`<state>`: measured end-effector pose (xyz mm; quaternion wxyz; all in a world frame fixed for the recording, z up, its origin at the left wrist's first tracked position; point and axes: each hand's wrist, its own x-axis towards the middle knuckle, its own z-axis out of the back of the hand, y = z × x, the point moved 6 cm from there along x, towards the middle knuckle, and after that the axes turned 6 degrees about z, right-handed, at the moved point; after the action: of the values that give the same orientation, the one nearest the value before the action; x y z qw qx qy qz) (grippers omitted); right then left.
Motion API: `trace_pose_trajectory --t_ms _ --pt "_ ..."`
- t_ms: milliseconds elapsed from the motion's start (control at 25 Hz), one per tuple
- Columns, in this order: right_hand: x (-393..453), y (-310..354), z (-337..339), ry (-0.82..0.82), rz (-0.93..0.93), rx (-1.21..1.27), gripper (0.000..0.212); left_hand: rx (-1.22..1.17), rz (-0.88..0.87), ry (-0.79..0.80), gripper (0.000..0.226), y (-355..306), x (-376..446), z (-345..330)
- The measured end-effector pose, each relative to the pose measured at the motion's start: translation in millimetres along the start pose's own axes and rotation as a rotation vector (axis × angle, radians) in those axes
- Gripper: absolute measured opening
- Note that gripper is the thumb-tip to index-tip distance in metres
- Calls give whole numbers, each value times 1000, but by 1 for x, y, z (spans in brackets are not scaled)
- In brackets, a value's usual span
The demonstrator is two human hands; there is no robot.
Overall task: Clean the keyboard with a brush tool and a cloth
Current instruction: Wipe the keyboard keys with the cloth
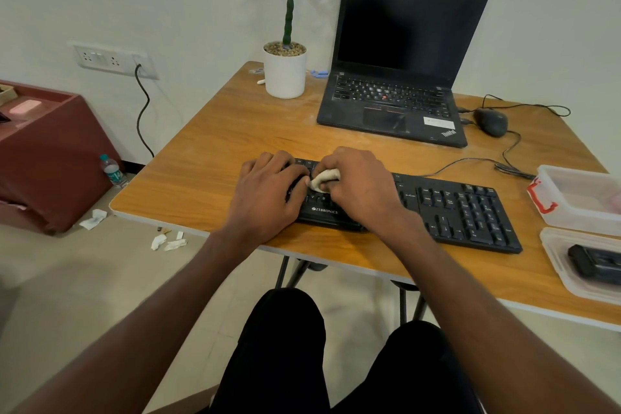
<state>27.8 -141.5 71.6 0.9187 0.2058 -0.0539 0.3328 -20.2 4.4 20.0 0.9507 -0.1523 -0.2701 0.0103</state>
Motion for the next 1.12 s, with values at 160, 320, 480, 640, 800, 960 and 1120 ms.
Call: trace_pose_trajectory --t_ms 160,320,480,640,800,960,1120 --pt "-5 -20 12 38 -131 -120 18 -17 9 8 31 0 0 1" --pt "-7 -38 27 67 -265 -269 19 -58 3 44 33 -1 1 -1" --pt "7 -5 2 153 -110 -57 18 -54 5 55 35 -1 1 -2" --pt "-1 -29 22 57 -229 -163 14 -59 2 56 36 0 1 -2" --pt "-10 -44 37 7 -267 -221 15 -49 5 63 38 -2 1 -1" --pt "-6 -15 8 102 -139 59 19 -31 4 66 38 -1 0 -1" --pt "-10 -40 23 156 -274 -110 19 -37 -1 70 37 -1 0 -2"
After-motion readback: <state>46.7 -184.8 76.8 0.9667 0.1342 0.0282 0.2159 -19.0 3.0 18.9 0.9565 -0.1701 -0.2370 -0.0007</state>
